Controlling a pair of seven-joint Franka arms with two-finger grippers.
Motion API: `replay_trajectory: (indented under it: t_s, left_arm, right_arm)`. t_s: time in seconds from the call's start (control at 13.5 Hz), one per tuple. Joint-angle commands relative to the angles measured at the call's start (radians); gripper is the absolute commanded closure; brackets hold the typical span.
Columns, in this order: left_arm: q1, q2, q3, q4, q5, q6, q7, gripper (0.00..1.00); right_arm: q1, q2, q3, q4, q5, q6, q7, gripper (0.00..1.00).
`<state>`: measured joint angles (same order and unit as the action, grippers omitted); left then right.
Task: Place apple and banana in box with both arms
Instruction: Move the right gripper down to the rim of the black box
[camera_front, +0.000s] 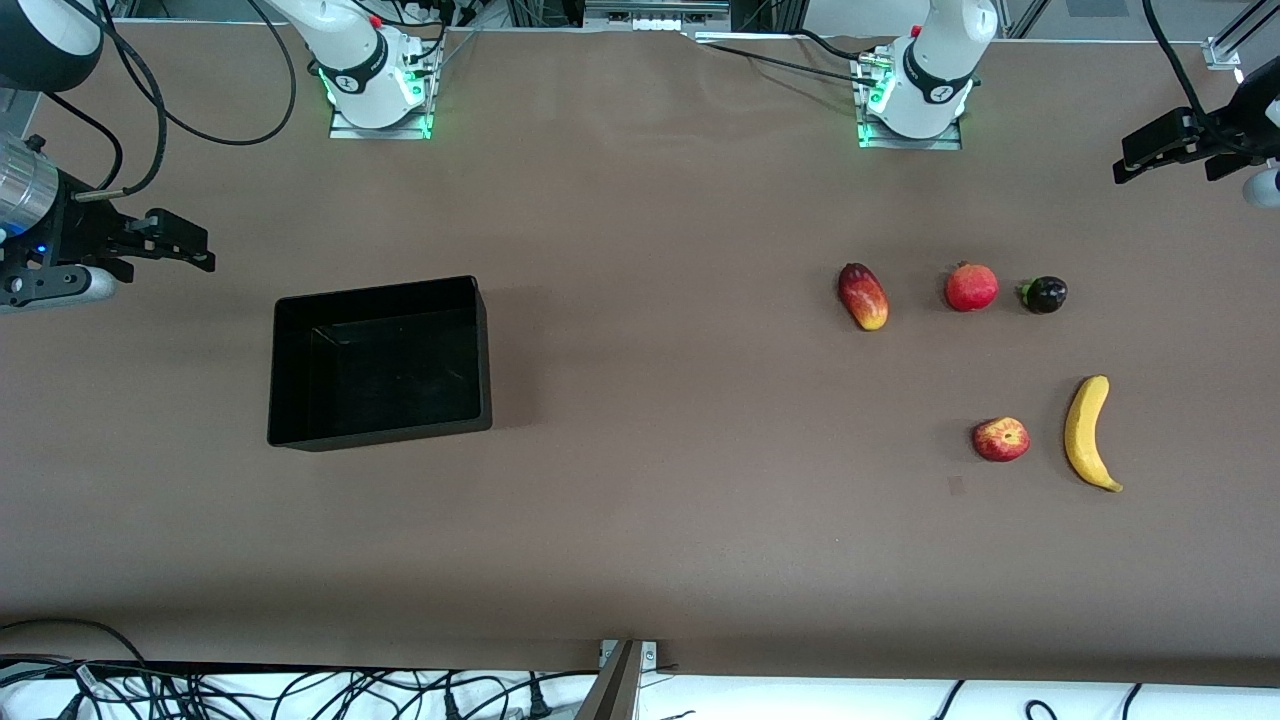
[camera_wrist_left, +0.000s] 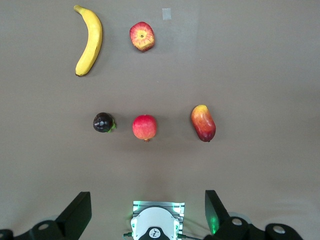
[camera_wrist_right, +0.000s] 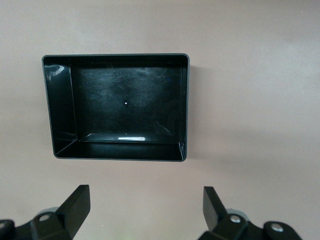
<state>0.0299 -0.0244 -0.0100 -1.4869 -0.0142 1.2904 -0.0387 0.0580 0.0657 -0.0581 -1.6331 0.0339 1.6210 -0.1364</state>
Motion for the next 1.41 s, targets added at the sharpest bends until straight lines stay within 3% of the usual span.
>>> replay_trajectory:
  t_s: [0.0, 0.3, 0.44, 0.74, 0.96, 1.33]
  left_arm:
    - [0.008, -0.005, -0.004, -0.006, -0.013, 0.004, 0.003, 0.00]
    - [0.008, -0.005, -0.002, -0.006, -0.013, 0.006, 0.003, 0.00]
    - [0.008, -0.005, -0.002, -0.010, -0.013, 0.010, 0.003, 0.00]
    - [0.008, -0.002, -0.002, -0.016, -0.013, 0.021, 0.002, 0.00]
    - [0.008, -0.002, -0.004, -0.021, -0.013, 0.026, 0.002, 0.00]
    - [0.007, 0.072, -0.002, -0.053, -0.013, 0.156, -0.003, 0.00]
  right_arm:
    - [-0.018, -0.009, 0.020, 0.001, -0.020, -0.018, 0.012, 0.00]
    - [-0.020, 0.017, 0.018, 0.006, -0.023, -0.010, 0.008, 0.00]
    - [-0.020, 0.077, 0.017, -0.016, -0.078, 0.005, 0.006, 0.00]
    - [-0.032, 0.126, -0.006, -0.248, -0.098, 0.316, 0.011, 0.00]
    - [-0.037, 0.187, -0.029, -0.361, -0.091, 0.501, 0.008, 0.00]
    - [-0.066, 0.264, -0.031, -0.450, -0.075, 0.652, 0.005, 0.04]
